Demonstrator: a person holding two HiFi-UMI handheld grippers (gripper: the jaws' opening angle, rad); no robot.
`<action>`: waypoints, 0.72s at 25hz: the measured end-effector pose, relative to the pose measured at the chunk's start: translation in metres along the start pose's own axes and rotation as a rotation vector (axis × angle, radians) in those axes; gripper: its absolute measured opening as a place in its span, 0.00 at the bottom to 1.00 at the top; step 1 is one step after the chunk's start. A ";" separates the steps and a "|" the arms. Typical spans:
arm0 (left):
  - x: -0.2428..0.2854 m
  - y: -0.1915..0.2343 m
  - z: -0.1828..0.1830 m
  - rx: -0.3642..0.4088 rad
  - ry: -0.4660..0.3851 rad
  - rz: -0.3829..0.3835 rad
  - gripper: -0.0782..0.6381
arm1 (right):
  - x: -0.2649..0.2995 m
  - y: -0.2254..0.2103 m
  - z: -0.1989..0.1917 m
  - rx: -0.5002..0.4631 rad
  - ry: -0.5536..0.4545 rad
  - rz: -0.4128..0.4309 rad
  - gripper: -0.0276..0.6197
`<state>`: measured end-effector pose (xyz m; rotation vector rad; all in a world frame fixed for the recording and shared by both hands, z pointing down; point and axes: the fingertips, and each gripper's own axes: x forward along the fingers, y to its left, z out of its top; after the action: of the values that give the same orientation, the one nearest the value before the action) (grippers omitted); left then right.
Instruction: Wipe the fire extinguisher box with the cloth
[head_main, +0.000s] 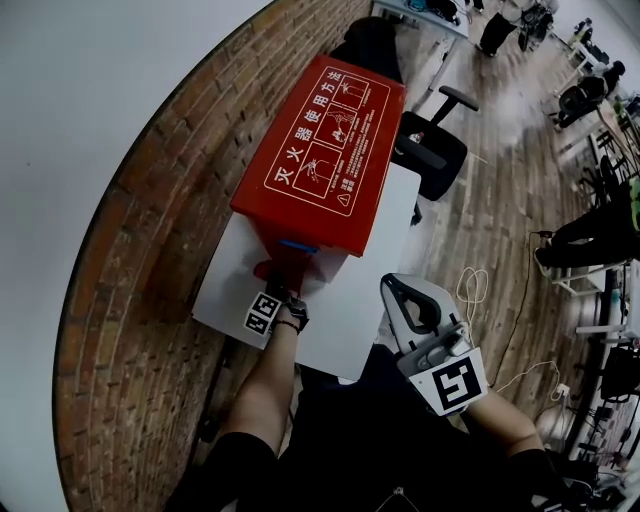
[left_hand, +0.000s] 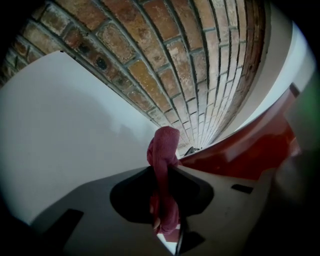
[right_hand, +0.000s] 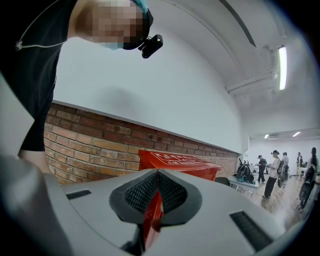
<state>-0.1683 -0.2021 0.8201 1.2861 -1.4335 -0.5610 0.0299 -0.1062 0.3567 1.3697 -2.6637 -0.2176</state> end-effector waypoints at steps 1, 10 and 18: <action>0.002 0.005 -0.002 0.009 0.009 0.021 0.29 | 0.001 0.000 -0.001 0.001 0.002 0.000 0.07; 0.012 0.033 -0.011 0.071 0.059 0.142 0.29 | -0.001 -0.007 -0.006 -0.003 0.015 -0.006 0.07; 0.015 0.042 -0.021 0.045 0.069 0.179 0.29 | -0.006 -0.014 -0.011 0.004 0.025 -0.018 0.07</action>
<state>-0.1638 -0.1969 0.8694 1.1863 -1.4932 -0.3629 0.0468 -0.1106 0.3648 1.3894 -2.6341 -0.1956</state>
